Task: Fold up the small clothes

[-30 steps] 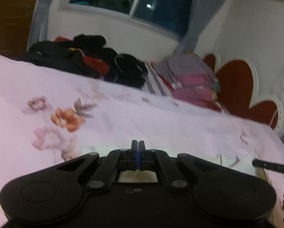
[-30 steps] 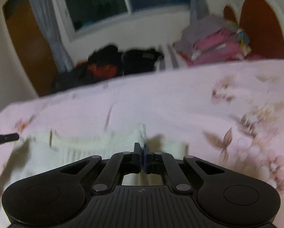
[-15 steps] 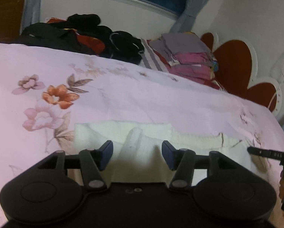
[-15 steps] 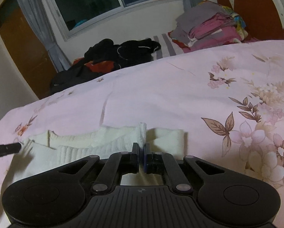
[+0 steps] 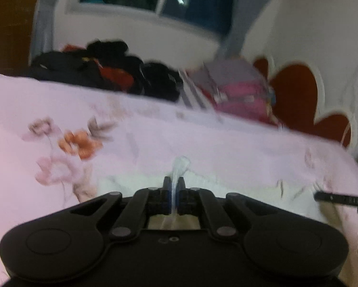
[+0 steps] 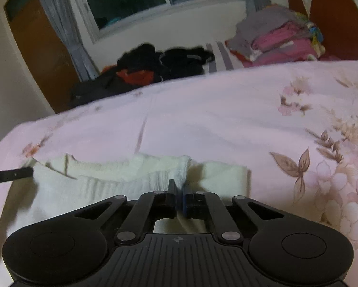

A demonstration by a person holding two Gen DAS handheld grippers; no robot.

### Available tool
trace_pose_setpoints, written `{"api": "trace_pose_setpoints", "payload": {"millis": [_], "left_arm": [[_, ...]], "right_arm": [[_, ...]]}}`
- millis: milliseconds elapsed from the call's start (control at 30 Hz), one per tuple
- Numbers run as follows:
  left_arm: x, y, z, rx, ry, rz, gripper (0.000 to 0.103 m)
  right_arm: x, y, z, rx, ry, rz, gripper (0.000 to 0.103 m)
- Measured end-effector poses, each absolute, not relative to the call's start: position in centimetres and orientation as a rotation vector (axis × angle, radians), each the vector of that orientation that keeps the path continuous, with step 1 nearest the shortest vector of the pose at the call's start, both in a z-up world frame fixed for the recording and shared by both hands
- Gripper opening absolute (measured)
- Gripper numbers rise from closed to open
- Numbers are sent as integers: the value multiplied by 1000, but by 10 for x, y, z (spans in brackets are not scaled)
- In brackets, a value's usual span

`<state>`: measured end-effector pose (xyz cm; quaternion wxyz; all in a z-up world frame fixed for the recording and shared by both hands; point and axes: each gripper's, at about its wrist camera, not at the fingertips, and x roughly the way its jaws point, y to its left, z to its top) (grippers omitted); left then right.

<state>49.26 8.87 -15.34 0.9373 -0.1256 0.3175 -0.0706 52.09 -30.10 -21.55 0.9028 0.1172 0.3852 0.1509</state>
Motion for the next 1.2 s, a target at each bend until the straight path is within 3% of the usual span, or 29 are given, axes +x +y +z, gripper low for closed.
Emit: {"api": "trace_pose_setpoints", "payload": {"millis": [133, 300, 600, 733, 867, 1067, 1133, 1167, 1200], "left_arm": [[503, 93, -157, -295, 649, -90, 3], [507, 88, -186, -269, 757, -67, 5], [487, 100, -157, -267, 697, -26, 45], [467, 80, -142, -207, 679, -93, 49], [448, 49, -140, -147, 693, -176, 62], [438, 21, -167, -86, 770, -191, 61], [438, 28, -177, -97, 791, -172, 61], [435, 31, -178, -96, 786, -179, 61], [434, 34, -177, -96, 787, -179, 61]], "right_arm": [[526, -304, -207, 270, 743, 260, 3], [536, -299, -233, 234, 855, 233, 3], [517, -303, -207, 234, 783, 199, 4], [501, -286, -197, 214, 779, 258, 4], [490, -264, -198, 225, 811, 315, 5], [475, -229, -213, 176, 864, 354, 7], [470, -227, -218, 155, 871, 343, 15], [467, -230, -220, 145, 866, 337, 26], [465, -234, -222, 143, 863, 331, 30]]}}
